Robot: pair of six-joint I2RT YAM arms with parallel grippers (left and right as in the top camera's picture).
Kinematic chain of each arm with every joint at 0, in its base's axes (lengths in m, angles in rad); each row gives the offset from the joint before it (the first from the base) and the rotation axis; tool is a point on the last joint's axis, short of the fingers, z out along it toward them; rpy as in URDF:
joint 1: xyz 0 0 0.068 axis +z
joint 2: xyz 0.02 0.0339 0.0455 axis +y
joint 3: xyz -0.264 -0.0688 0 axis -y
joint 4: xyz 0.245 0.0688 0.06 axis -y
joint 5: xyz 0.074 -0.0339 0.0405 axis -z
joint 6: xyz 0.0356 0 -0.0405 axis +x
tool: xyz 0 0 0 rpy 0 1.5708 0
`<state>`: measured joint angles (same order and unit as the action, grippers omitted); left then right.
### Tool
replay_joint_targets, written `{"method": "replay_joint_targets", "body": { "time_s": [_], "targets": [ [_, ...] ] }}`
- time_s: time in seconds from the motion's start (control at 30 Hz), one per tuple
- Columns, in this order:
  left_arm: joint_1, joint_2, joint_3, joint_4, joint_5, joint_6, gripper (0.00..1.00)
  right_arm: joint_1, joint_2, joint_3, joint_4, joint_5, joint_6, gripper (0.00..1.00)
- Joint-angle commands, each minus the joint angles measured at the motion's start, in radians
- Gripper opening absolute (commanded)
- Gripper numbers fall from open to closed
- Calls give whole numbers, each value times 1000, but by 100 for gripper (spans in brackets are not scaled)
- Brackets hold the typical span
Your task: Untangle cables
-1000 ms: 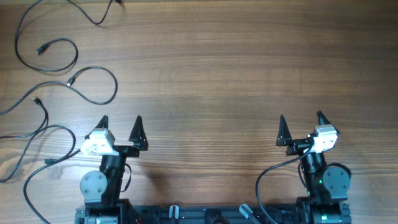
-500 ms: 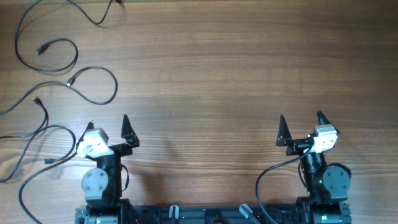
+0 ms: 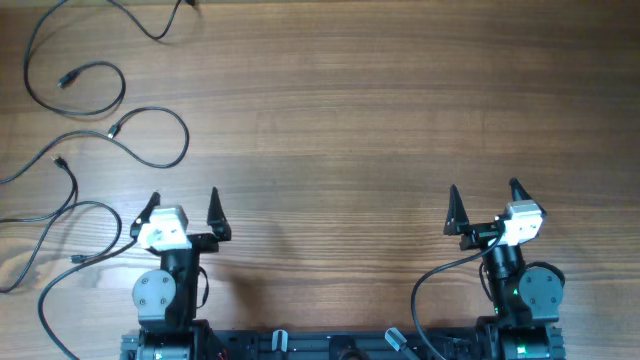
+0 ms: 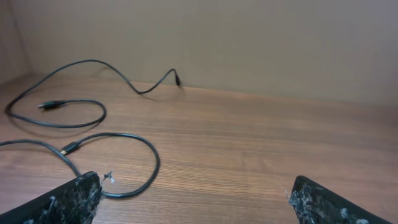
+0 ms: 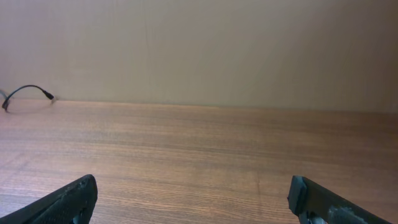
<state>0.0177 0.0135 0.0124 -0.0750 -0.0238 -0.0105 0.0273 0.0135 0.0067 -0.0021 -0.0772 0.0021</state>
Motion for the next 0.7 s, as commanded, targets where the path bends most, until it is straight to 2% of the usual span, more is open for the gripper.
{"method": "replay_joint_targets", "body": {
  "time_s": [0.0,0.67],
  "targets": [
    [-5,-11,-6,-4,38,33,100,-5,-10,-2,2,14,-2,100],
    [-5,-11,-6,-1,38,52,100,-5,-10,-2,2,14,-2,100]
  ]
}}
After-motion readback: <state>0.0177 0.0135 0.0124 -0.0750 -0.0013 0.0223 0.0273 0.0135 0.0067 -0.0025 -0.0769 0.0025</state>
